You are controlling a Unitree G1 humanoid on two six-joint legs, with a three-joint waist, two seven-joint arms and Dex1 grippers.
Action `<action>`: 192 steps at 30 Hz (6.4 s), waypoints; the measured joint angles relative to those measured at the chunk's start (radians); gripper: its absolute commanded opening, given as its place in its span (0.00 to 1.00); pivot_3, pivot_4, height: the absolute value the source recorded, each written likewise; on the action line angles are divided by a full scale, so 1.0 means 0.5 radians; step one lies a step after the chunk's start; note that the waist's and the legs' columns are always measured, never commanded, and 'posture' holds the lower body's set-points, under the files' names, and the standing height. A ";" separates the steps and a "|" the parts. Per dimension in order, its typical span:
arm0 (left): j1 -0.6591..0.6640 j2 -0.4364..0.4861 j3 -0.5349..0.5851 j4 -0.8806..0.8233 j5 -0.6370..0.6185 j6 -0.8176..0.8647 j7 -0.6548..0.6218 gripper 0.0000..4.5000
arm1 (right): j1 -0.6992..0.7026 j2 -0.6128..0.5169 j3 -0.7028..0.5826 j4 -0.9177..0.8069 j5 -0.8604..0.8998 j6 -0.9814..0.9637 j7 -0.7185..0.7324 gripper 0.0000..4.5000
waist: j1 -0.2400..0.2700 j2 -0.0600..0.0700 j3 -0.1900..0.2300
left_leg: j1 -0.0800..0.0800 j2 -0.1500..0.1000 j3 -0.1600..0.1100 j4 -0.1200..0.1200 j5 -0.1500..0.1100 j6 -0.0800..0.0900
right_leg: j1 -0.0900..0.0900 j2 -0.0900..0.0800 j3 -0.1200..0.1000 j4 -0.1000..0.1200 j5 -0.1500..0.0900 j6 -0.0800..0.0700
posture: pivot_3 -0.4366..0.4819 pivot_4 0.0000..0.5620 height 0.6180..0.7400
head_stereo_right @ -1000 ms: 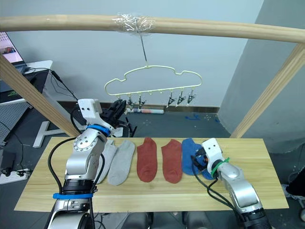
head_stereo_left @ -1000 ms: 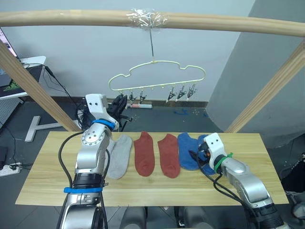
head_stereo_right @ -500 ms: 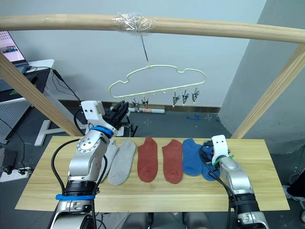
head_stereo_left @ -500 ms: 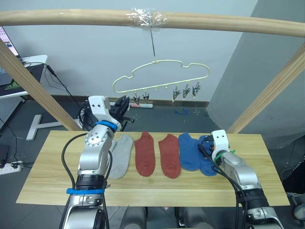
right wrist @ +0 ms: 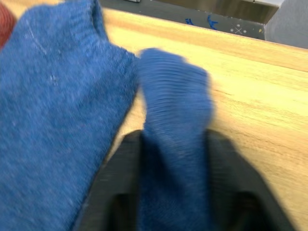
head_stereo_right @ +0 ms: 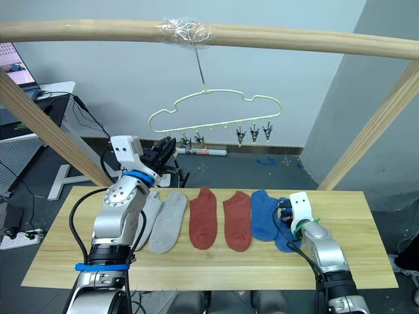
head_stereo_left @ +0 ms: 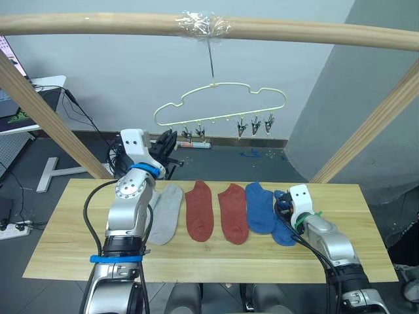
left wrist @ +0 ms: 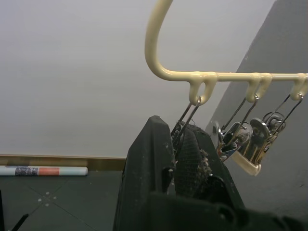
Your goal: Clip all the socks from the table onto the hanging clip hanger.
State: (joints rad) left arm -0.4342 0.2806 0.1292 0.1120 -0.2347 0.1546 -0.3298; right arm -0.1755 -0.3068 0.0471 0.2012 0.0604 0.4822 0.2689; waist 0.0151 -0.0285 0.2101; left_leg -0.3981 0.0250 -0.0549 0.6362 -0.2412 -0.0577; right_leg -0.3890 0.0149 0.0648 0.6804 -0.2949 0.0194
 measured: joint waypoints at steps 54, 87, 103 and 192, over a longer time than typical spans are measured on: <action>-0.117 0.053 0.628 -0.288 -1.819 1.719 0.116 0.04 | -0.924 0.465 0.580 -0.604 0.207 0.468 0.413 0.00 | 0.021 -0.001 0.000 | -0.015 0.002 -0.045 0.008 0.010 -0.017 | 0.002 -0.004 -0.047 0.002 0.003 -0.005 | 0.64 0.32 1.00; 0.497 0.635 0.521 -0.862 -1.530 1.535 -0.281 0.73 | -0.684 0.563 0.594 -0.593 0.202 0.487 0.375 0.87 | 0.025 -0.002 0.000 | -0.011 0.004 -0.051 -0.012 0.015 -0.025 | -0.001 -0.004 -0.047 0.001 -0.003 -0.018 | 0.69 0.27 1.00; 0.651 0.343 -0.114 -1.129 -0.583 0.603 -0.288 0.39 | -0.287 0.056 0.341 -1.232 0.375 0.356 0.610 1.00 | 0.033 -0.001 -0.001 | -0.008 0.004 -0.047 -0.014 0.016 -0.026 | 0.001 -0.001 -0.044 0.001 -0.003 -0.019 | 0.64 0.27 1.00; 0.037 -0.235 -0.221 -0.065 0.338 -0.278 0.286 0.00 | -0.615 -0.082 0.108 -1.405 0.791 0.448 0.584 1.00 | 0.018 -0.001 -0.002 | -0.006 0.003 -0.045 -0.011 0.017 -0.024 | 0.003 0.000 -0.049 0.004 -0.001 -0.020 | 0.58 0.33 1.00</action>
State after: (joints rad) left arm -0.4156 0.1633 0.0187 0.0796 -0.0659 0.0154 -0.1866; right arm -0.4832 -0.3477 0.1010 -0.5011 0.4557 0.7061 0.5606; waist 0.0242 -0.0291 0.2093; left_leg -0.4013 0.0264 -0.0776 0.6305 -0.2329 -0.0699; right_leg -0.3874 0.0151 0.0406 0.6825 -0.2954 0.0092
